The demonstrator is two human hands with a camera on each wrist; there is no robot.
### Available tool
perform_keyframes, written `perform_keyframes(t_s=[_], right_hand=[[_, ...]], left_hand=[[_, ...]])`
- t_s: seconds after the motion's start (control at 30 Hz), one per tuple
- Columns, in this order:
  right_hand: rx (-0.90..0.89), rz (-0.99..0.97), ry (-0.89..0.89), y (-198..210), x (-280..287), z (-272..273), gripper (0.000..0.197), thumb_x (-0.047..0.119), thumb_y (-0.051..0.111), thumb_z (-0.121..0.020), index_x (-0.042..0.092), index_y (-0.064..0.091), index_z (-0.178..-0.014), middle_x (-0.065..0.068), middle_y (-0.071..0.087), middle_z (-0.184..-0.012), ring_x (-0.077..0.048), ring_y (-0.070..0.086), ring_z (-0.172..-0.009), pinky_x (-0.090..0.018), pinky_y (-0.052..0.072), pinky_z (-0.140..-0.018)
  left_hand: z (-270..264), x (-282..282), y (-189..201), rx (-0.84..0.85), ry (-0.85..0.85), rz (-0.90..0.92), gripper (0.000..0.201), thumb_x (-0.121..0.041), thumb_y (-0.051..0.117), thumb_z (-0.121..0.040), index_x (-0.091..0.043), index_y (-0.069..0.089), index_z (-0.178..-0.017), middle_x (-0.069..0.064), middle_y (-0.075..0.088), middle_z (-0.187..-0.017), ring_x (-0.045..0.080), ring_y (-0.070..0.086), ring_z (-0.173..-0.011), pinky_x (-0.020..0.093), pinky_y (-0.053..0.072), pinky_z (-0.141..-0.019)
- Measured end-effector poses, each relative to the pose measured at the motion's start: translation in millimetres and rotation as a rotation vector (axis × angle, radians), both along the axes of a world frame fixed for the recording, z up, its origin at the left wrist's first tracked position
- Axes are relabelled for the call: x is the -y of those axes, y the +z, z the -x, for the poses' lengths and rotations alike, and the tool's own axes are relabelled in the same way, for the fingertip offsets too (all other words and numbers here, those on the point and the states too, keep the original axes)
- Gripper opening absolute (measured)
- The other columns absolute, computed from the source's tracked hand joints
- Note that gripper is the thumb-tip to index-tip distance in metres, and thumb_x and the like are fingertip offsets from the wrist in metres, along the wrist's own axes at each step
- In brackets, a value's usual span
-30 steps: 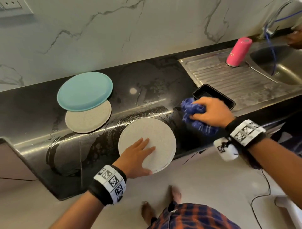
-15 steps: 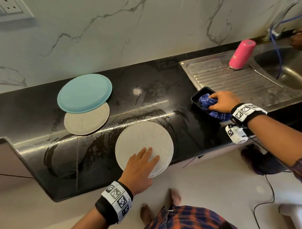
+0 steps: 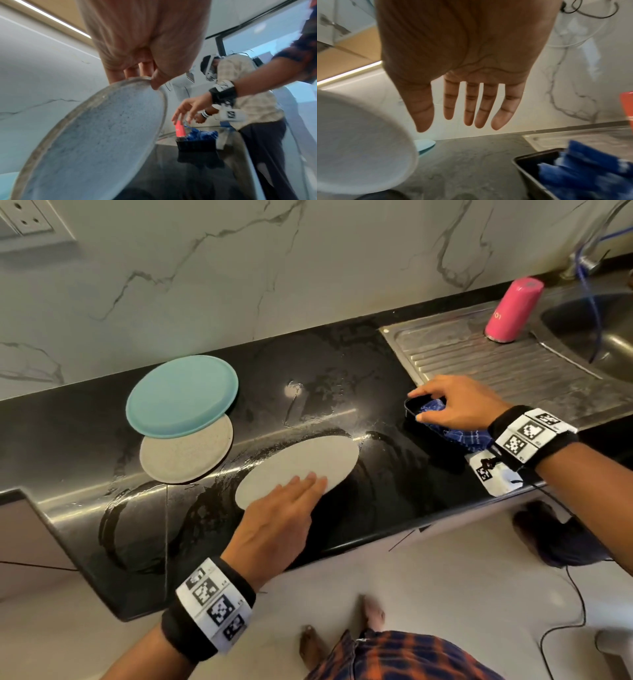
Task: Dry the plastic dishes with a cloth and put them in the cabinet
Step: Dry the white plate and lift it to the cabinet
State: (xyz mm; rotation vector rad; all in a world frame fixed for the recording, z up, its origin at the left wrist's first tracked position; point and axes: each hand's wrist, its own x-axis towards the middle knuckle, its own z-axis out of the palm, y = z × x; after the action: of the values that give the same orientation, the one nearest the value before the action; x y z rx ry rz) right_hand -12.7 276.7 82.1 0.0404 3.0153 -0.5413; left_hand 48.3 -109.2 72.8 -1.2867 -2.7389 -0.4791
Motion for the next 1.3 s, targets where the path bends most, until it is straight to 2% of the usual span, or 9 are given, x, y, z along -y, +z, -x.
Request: perform_keyframes(t_s=[0.13, 0.23, 0.4, 0.57, 0.77, 0.93, 1.13, 1.2, 1.3], right_hand=[[0.019, 0.062, 0.223, 6.6, 45.6, -6.3, 0.061, 0.054, 0.071, -0.077, 0.038, 0.057, -0.134, 0.014, 0.059, -0.117, -0.008, 0.058, -0.096, -0.030, 0.049, -0.089], [-0.005, 0.117, 0.281, 9.9, 77.6, -7.0, 0.065, 0.044, 0.073, -0.083, 0.037, 0.049, -0.143, 0.011, 0.057, -0.123, -0.009, 0.057, -0.102, -0.032, 0.049, -0.092], [-0.120, 0.174, 0.350, 26.8, 106.2, -13.4, 0.078, 0.037, 0.073, -0.082, 0.040, 0.035, -0.150, 0.012, 0.052, -0.130, -0.003, 0.051, -0.107, -0.034, 0.050, -0.095], [-0.337, 0.044, 0.417, 48.0, 120.1, -31.6, 0.083, 0.031, 0.080, -0.076, 0.042, 0.039, -0.148, 0.003, 0.038, -0.149, -0.019, 0.040, -0.131, -0.036, 0.038, -0.110], [-0.597, -0.068, 0.537, 73.3, 139.7, -40.3, 0.060, 0.034, 0.080, -0.080, 0.034, 0.060, -0.135, 0.000, 0.044, -0.151, -0.025, 0.043, -0.135, -0.048, 0.046, -0.105], [-0.873, -0.059, 0.585, 110.2, 149.7, -29.8, 0.030, 0.031, 0.065, -0.096, 0.024, 0.070, -0.125, -0.004, 0.062, -0.134, -0.027, 0.060, -0.120, -0.046, 0.053, -0.092], [-1.007, 0.037, 0.540, 175.8, 153.0, -22.4, 0.031, 0.033, 0.054, -0.101, 0.016, 0.072, -0.121, 0.002, 0.070, -0.122, -0.019, 0.068, -0.109, -0.042, 0.057, -0.084], [-1.080, 0.070, 0.476, 206.6, 154.3, -18.9, 0.031, 0.037, 0.053, -0.100, 0.015, 0.071, -0.113, 0.004, 0.074, -0.103, -0.019, 0.072, -0.088, -0.038, 0.057, -0.073], [-1.145, 0.080, 0.386, 251.6, 151.3, -10.8, 0.022, 0.040, 0.055, -0.096, 0.024, 0.063, -0.110, 0.016, 0.061, -0.080, -0.004, 0.057, -0.064, -0.024, 0.046, -0.058]], left_hand=[[36.6, 5.4, 40.1, -0.028, 0.133, -0.214, 0.048, 0.007, 0.057, -0.088, -0.008, 0.059, -0.133, 0.010, 0.070, -0.119, 0.026, 0.068, -0.102, 0.030, 0.050, -0.088], [62.8, 16.6, 59.5, -0.063, 0.334, -0.344, 0.036, -0.006, 0.051, -0.096, -0.011, 0.062, -0.130, 0.012, 0.072, -0.112, 0.032, 0.068, -0.098, 0.035, 0.049, -0.086], [89.7, 44.3, 74.6, 0.152, 0.488, -0.570, 0.031, -0.011, 0.053, -0.100, -0.013, 0.064, -0.129, 0.004, 0.068, -0.123, 0.023, 0.061, -0.114, 0.045, 0.051, -0.101], [97.8, 65.5, 93.8, 0.465, 0.482, -0.910, 0.029, -0.005, 0.051, -0.100, -0.024, 0.071, -0.108, 0.001, 0.073, -0.106, 0.018, 0.067, -0.098, 0.038, 0.056, -0.086], [100.6, 80.3, 124.6, 0.716, 0.460, -1.083, 0.028, -0.003, 0.044, -0.102, -0.015, 0.068, -0.112, 0.005, 0.073, -0.103, 0.015, 0.069, -0.086, 0.026, 0.058, -0.064], [105.8, 86.4, 157.8, 0.801, 0.415, -1.136, 0.026, -0.004, 0.047, -0.101, -0.011, 0.071, -0.107, 0.005, 0.075, -0.097, 0.015, 0.069, -0.081, 0.024, 0.059, -0.066], [114.3, 95.5, 206.3, 0.824, 0.335, -1.229, 0.023, -0.016, 0.053, -0.099, -0.003, 0.071, -0.107, 0.012, 0.073, -0.102, 0.021, 0.067, -0.089, 0.031, 0.060, -0.075], [115.3, 96.3, 228.4, 0.832, 0.286, -1.245, 0.030, -0.025, 0.053, -0.099, -0.002, 0.067, -0.111, 0.015, 0.073, -0.105, 0.025, 0.070, -0.094, 0.033, 0.061, -0.078], [117.2, 95.8, 264.8, 0.673, 0.246, -1.139, 0.038, -0.037, 0.048, -0.101, -0.008, 0.066, -0.116, 0.014, 0.074, -0.108, 0.027, 0.070, -0.103, 0.040, 0.059, -0.082]])
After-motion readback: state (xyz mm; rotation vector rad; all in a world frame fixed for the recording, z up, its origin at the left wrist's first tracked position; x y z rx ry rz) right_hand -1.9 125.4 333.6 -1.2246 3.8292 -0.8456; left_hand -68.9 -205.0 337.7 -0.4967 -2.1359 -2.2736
